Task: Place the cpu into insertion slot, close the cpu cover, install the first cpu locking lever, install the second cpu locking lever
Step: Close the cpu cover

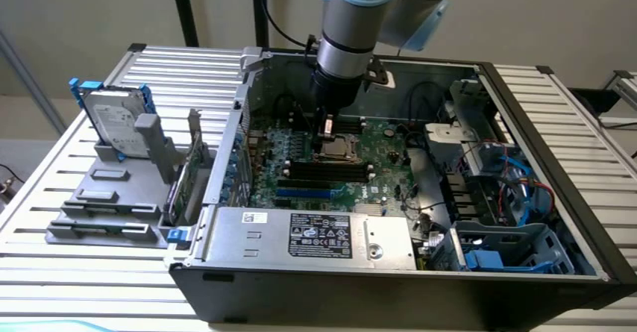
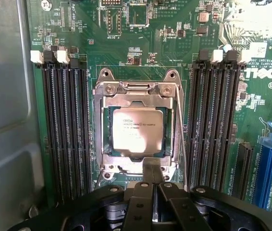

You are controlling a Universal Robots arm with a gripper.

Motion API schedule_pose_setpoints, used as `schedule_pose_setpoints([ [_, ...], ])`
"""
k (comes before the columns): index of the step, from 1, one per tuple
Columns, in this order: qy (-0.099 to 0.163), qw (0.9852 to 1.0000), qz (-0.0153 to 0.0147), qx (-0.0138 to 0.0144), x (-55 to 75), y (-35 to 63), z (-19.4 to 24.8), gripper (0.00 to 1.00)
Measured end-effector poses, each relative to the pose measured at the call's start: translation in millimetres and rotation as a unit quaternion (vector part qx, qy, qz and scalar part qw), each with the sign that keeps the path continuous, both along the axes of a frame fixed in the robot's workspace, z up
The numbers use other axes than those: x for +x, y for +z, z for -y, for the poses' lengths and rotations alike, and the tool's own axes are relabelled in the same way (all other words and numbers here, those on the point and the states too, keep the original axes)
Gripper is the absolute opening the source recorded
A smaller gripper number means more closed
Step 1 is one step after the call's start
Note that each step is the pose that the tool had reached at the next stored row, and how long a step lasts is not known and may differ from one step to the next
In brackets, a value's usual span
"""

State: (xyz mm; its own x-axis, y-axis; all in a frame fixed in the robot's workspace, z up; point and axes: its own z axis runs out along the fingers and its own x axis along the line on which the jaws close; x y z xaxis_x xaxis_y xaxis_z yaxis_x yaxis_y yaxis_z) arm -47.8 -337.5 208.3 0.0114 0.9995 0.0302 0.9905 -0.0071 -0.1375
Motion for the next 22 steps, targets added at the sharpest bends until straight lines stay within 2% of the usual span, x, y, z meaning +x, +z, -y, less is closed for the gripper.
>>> schedule_pose_setpoints([
  [6, 0.000, 1.0000, 0.0000, 0.0000, 0.1, -4.6, 0.0, 0.11],
  [12, 0.000, 1.0000, -0.0006, 0.0001, 0.1, -4.6, 0.0, 0.11],
  [16, 0.000, 1.0000, -0.0042, 0.0001, -0.6, 2.9, 0.0, 0.11],
  [22, 0.000, 1.0000, -0.0063, 0.0008, -13.1, 10.4, 0.8, 0.11],
])
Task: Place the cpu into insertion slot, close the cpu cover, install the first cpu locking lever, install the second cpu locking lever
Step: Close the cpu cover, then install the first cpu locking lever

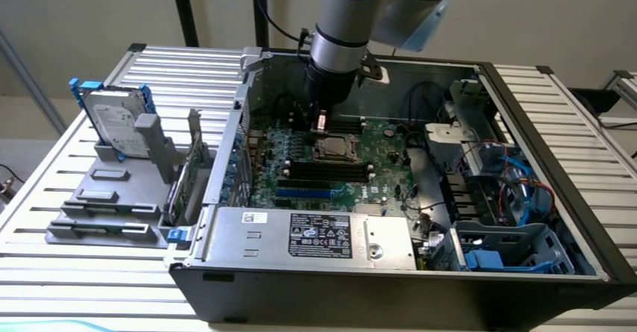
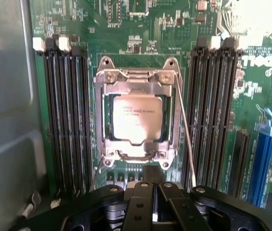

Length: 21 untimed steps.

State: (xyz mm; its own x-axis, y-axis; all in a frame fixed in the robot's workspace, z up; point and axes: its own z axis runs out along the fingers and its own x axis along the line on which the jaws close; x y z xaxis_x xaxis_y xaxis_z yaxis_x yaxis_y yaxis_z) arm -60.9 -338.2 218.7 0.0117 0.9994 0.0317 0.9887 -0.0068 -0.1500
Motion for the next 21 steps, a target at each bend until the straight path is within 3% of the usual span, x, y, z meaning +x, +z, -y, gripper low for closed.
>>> schedule_pose_setpoints([
  [6, 0.000, 1.0000, -0.0002, 0.0010, -13.5, 3.4, 0.7, 0.11],
  [21, 0.000, 1.0000, -0.0002, 0.0023, -13.8, 3.5, 0.8, 0.11],
])
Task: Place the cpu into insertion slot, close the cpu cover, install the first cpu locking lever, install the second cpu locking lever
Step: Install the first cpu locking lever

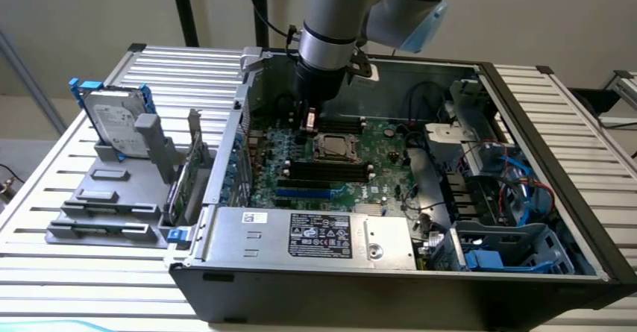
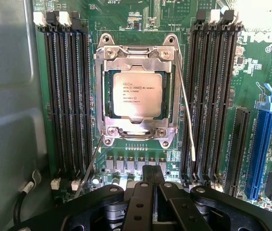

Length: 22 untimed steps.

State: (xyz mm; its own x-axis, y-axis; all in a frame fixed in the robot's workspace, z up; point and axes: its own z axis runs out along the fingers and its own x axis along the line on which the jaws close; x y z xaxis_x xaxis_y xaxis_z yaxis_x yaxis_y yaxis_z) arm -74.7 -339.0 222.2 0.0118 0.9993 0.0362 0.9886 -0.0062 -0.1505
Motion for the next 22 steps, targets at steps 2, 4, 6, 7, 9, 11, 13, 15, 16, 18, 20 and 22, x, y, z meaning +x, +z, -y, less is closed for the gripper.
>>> schedule_pose_setpoints([
  [2, 0.000, 1.0000, -0.0001, 0.0001, -2.2, 0.1, 0.1, 0.11],
  [4, -0.001, 1.0000, 0.0000, 0.0012, -6.1, 0.1, 0.1, 0.11],
  [6, -0.003, 1.0000, -0.0002, 0.0038, -9.1, 0.9, 0.1, 0.11],
  [7, -0.004, 1.0000, -0.0004, 0.0056, -10.0, 1.3, 0.1, 0.11],
  [9, -0.011, 0.9999, -0.0007, 0.0088, -10.7, 1.9, 0.1, 0.11],
  [11, -0.020, 0.9997, -0.0009, 0.0119, -11.0, 2.9, 0.1, 0.11],
  [13, -0.029, 0.9994, -0.0013, 0.0152, -11.1, 4.0, 0.1, 0.11],
  [15, -0.039, 0.9990, -0.0016, 0.0189, -11.3, 5.2, 0.1, 0.11],
  [16, -0.044, 0.9988, -0.0017, 0.0210, -11.4, 6.0, 0.1, 0.11],
  [18, -0.054, 0.9982, -0.0020, 0.0252, -11.5, 7.4, 0.2, 0.11],
  [20, -0.064, 0.9975, -0.0023, 0.0293, -11.7, 8.8, 0.2, 0.11],
  [22, -0.073, 0.9968, -0.0027, 0.0334, -11.9, 10.2, 0.2, 0.11],
])
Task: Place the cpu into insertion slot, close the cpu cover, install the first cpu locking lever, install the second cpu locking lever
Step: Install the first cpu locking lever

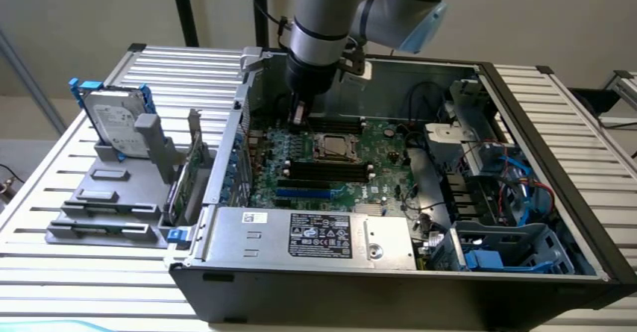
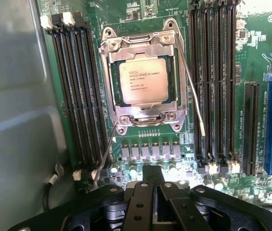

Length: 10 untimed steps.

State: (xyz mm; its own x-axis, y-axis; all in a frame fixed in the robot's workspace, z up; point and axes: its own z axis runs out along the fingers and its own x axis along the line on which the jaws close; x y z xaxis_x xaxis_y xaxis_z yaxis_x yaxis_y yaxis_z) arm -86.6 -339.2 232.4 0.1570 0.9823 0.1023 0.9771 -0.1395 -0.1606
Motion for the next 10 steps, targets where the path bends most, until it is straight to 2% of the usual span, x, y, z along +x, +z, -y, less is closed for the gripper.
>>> schedule_pose_setpoints([
  [5, -0.024, 0.9997, -0.0008, 0.0106, -0.6, 3.0, 0.0, 0.11],
  [10, -0.054, 0.9984, -0.0013, 0.0142, -0.6, 3.9, 0.0, 0.11],
])
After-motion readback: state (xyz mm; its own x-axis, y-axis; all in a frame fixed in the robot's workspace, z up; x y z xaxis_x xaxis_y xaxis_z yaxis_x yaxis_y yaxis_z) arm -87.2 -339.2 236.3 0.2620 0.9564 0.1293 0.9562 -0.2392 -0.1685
